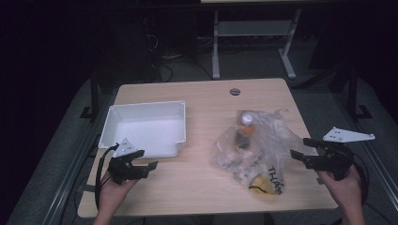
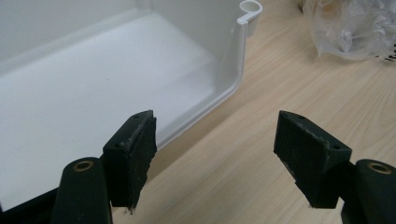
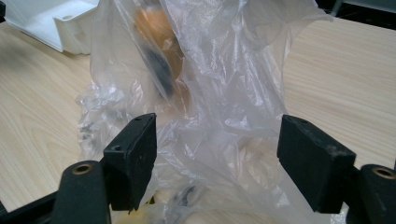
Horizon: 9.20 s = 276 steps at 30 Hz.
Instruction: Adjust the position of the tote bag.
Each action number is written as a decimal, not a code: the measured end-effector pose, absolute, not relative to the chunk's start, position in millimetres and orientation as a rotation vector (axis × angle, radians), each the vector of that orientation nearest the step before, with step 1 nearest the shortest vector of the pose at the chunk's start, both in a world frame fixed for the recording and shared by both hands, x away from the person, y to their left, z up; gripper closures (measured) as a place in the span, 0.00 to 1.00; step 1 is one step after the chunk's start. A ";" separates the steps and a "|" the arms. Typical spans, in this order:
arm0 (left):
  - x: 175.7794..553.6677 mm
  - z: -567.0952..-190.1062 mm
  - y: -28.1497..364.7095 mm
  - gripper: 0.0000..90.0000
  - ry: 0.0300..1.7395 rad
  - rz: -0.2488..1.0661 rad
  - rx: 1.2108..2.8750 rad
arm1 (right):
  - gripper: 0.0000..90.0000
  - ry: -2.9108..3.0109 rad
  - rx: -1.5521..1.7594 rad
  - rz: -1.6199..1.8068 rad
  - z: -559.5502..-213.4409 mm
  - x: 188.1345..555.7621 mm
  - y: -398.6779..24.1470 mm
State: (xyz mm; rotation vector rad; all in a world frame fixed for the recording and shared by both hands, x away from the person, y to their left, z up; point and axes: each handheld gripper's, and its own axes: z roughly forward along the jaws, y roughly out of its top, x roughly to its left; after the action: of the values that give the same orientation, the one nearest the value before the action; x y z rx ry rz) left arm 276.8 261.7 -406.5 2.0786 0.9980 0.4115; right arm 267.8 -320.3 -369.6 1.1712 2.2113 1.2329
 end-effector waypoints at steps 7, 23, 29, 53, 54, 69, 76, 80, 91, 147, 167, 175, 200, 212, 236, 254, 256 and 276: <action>273.6 -405.9 262.7 0.32 1.004 0.409 2.070 | 0.31 2.215 1.168 1.239 -369.9 269.3 -319.8; 282.4 -384.7 221.2 0.34 0.862 0.310 2.123 | 0.31 2.212 1.178 1.238 -367.6 269.2 -317.2; 292.0 -367.9 187.5 0.33 0.765 0.292 2.189 | 0.31 2.224 1.173 1.237 -369.0 271.4 -316.0; 324.3 -339.9 100.6 0.34 0.554 0.211 2.341 | 0.30 2.218 1.160 1.257 -366.2 269.5 -317.1; 327.0 -338.4 97.3 0.34 0.554 0.198 2.334 | 0.30 2.217 1.157 1.259 -365.7 269.3 -317.2; 352.4 -315.8 51.5 0.35 0.493 0.153 2.344 | 0.30 2.221 1.161 1.271 -365.2 269.2 -319.3; 363.6 -305.1 33.8 0.35 0.463 0.151 2.366 | 0.30 2.214 1.162 1.275 -363.8 268.3 -321.5; 369.6 -298.3 23.7 0.35 0.452 0.143 2.373 | 0.30 2.213 1.163 1.283 -363.8 268.4 -321.9; 387.6 -291.8 0.7 0.35 0.438 0.126 2.415 | 0.30 2.211 1.164 1.292 -362.8 268.2 -323.4; 415.3 -286.3 -43.0 0.72 0.403 0.150 2.547 | 0.30 2.196 1.157 1.327 -360.5 267.2 -326.4; 412.8 -285.5 -33.1 0.99 0.403 0.139 2.589 | 0.30 2.159 1.155 1.342 -354.7 262.2 -331.8; 411.0 -292.3 -22.4 0.99 0.415 0.153 2.611 | 0.30 2.146 1.152 1.349 -352.1 260.1 -334.0; 417.6 -333.3 6.3 1.00 0.515 0.164 2.707 | 0.30 2.148 1.143 1.354 -351.4 260.8 -331.4; 420.5 -354.1 15.4 1.00 0.560 0.139 2.752 | 0.30 2.156 1.138 1.352 -351.6 261.5 -329.7; 417.9 -381.7 36.7 0.98 0.609 0.077 2.800 | 0.30 2.175 1.136 1.345 -353.7 263.6 -326.2; 408.7 -332.0 44.6 0.71 0.591 0.053 2.604 | 0.30 2.182 1.147 1.347 -355.4 264.4 -326.2; 406.0 -323.7 44.5 0.70 0.572 0.069 2.595 | 0.30 2.181 1.146 1.345 -355.4 264.4 -326.3; 376.3 -259.8 15.4 0.62 0.363 0.059 2.522 | 0.30 2.181 1.156 1.352 -356.8 264.8 -328.8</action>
State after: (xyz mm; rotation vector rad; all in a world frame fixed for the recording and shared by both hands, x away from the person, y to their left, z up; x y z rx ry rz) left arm 376.3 15.4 -259.8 2.5220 0.3626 0.0593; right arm 264.8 -328.8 -356.8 1.1565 2.1808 1.3519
